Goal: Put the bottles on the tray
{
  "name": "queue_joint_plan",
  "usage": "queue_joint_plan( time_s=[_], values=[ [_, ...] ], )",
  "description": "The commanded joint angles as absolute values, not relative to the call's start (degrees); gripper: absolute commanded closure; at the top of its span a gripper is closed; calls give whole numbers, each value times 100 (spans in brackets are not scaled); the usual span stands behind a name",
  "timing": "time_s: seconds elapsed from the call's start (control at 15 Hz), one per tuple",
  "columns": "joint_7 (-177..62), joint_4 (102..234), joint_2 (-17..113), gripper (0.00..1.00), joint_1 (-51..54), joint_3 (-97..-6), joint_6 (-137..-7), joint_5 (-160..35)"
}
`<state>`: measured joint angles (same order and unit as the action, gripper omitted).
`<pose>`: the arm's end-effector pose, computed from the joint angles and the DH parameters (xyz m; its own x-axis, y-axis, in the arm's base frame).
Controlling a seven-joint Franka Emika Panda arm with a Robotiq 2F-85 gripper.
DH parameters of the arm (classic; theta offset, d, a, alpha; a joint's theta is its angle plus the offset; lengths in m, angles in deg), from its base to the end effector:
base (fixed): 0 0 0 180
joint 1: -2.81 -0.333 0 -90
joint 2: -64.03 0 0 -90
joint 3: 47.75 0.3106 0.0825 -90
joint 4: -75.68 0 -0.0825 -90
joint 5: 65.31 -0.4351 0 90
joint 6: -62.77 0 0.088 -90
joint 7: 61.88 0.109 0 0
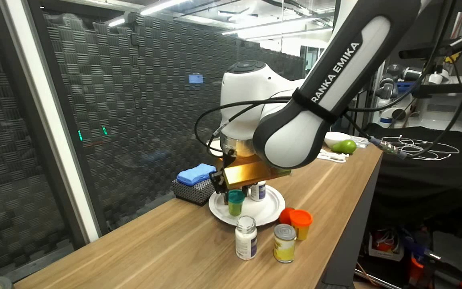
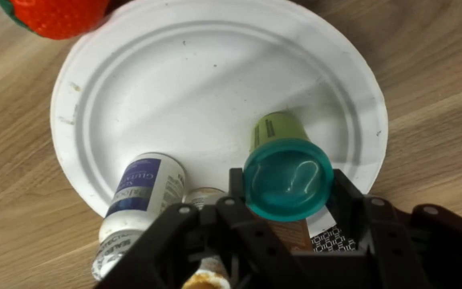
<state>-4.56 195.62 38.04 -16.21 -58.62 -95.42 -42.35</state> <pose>0.6213 0.1041 0.1759 0.8437 -0.4244 0.3287 -0.4603 -0.8870 0.0361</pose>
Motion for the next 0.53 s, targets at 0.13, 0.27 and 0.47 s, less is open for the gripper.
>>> queue_joint_plan(
  time_s=[0.13,0.27,0.47],
  values=[
    [-139,19318,3678,72,-1853,-6039,-9778,-4154],
    [-201,19337,3682,22,-1871,-6027,-9688,-4143],
    [-228,19435,3749,5,-1935,-6081,-9640,-4076]
  ],
)
